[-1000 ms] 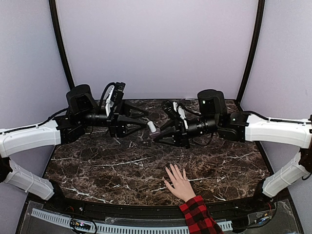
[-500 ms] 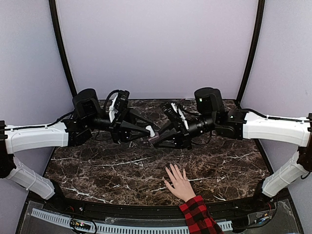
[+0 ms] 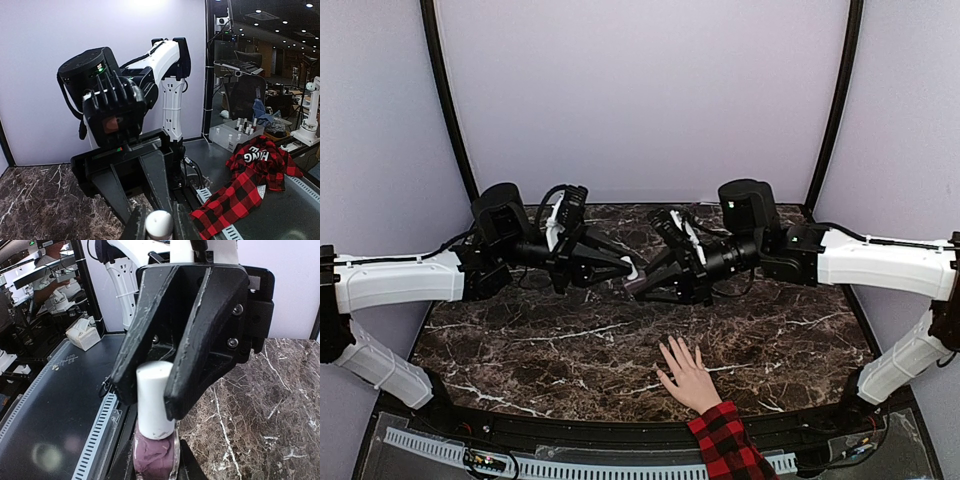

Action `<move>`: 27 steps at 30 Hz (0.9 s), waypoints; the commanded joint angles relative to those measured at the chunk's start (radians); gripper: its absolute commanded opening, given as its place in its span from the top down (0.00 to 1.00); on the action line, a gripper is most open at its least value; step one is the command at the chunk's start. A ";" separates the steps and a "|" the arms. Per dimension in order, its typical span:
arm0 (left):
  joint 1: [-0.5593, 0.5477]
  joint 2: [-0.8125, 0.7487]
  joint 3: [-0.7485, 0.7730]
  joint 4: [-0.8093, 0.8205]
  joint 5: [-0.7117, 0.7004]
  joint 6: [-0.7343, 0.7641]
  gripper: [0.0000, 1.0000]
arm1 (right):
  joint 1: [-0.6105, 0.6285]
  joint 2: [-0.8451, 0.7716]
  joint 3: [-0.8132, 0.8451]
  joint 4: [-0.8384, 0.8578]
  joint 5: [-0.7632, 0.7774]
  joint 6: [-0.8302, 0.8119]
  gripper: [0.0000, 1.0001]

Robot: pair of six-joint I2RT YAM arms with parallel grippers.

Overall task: Paint the nails
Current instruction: Unscrew the cap of the nail polish bottle.

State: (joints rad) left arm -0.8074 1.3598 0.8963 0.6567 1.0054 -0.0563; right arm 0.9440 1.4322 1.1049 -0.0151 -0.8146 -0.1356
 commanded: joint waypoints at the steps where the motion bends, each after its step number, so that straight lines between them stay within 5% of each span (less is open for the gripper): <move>1: -0.003 -0.020 -0.007 0.012 -0.077 -0.012 1.00 | -0.002 -0.016 0.020 0.056 0.156 0.034 0.99; 16: -0.004 0.047 0.046 -0.097 -0.625 -0.129 1.00 | -0.002 -0.022 -0.001 0.130 0.761 0.092 0.99; 27: -0.020 0.163 0.093 -0.082 -0.870 -0.275 1.00 | -0.001 0.064 0.027 0.145 0.928 0.106 0.99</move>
State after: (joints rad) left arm -0.8219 1.5040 0.9630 0.6025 0.2653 -0.2955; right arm 0.9501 1.4887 1.1011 0.0357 -0.0124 -0.0692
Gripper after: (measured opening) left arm 0.156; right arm 0.204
